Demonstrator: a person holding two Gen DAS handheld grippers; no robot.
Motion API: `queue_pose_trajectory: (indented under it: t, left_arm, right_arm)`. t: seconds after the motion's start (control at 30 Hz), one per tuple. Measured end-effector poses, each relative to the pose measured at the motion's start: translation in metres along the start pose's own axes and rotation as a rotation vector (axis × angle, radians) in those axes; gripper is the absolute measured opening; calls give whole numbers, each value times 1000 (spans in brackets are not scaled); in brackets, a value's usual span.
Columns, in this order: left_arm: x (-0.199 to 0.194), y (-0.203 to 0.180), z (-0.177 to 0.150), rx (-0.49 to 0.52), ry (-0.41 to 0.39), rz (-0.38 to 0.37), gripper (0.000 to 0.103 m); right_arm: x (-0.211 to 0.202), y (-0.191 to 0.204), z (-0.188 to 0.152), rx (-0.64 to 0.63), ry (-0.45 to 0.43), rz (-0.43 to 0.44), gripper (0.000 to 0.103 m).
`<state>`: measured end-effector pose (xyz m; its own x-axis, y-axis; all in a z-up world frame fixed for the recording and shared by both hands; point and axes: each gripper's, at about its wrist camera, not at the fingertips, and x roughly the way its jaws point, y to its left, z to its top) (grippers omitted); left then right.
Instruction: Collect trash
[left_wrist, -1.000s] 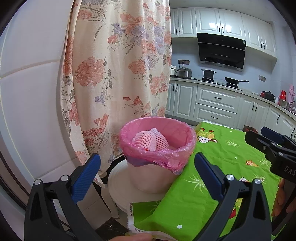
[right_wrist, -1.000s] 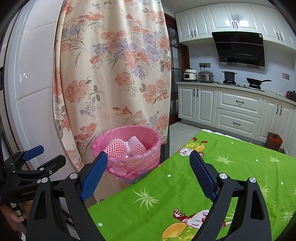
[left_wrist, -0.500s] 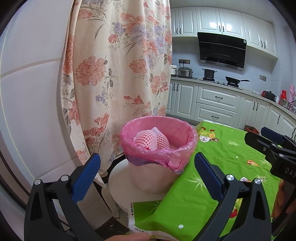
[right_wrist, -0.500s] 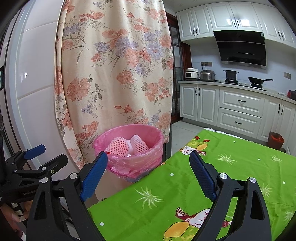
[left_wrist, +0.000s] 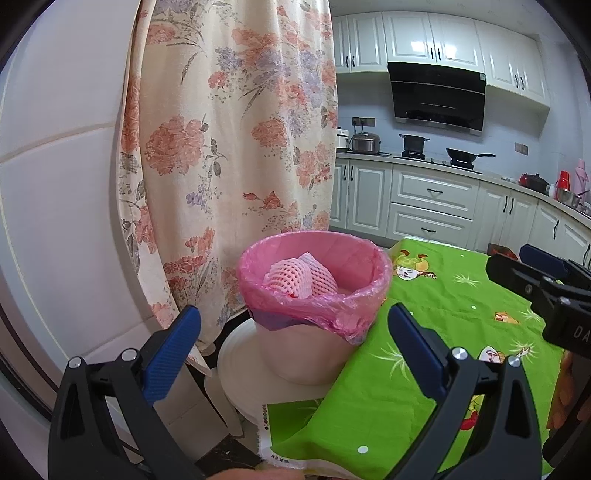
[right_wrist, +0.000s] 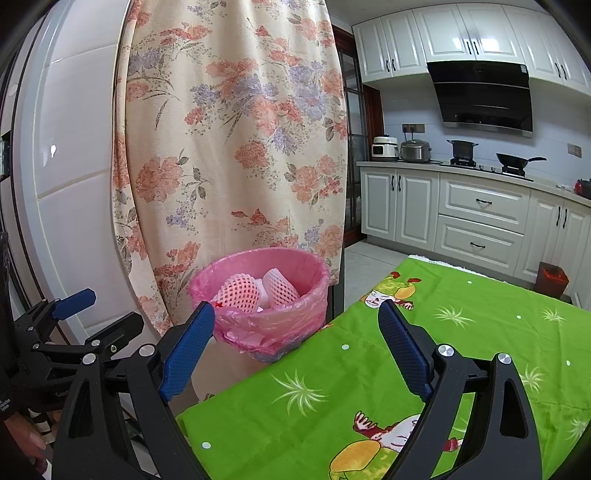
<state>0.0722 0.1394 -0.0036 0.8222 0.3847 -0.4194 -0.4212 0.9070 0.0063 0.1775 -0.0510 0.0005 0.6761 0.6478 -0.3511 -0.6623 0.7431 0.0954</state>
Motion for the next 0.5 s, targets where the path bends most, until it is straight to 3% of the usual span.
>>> queue_pose_trajectory:
  t: [0.5]
  left_arm:
    - [3,-1,-3,-12,18,4,98]
  right_arm:
    - [-4,-1,-3,1,-2,0,85]
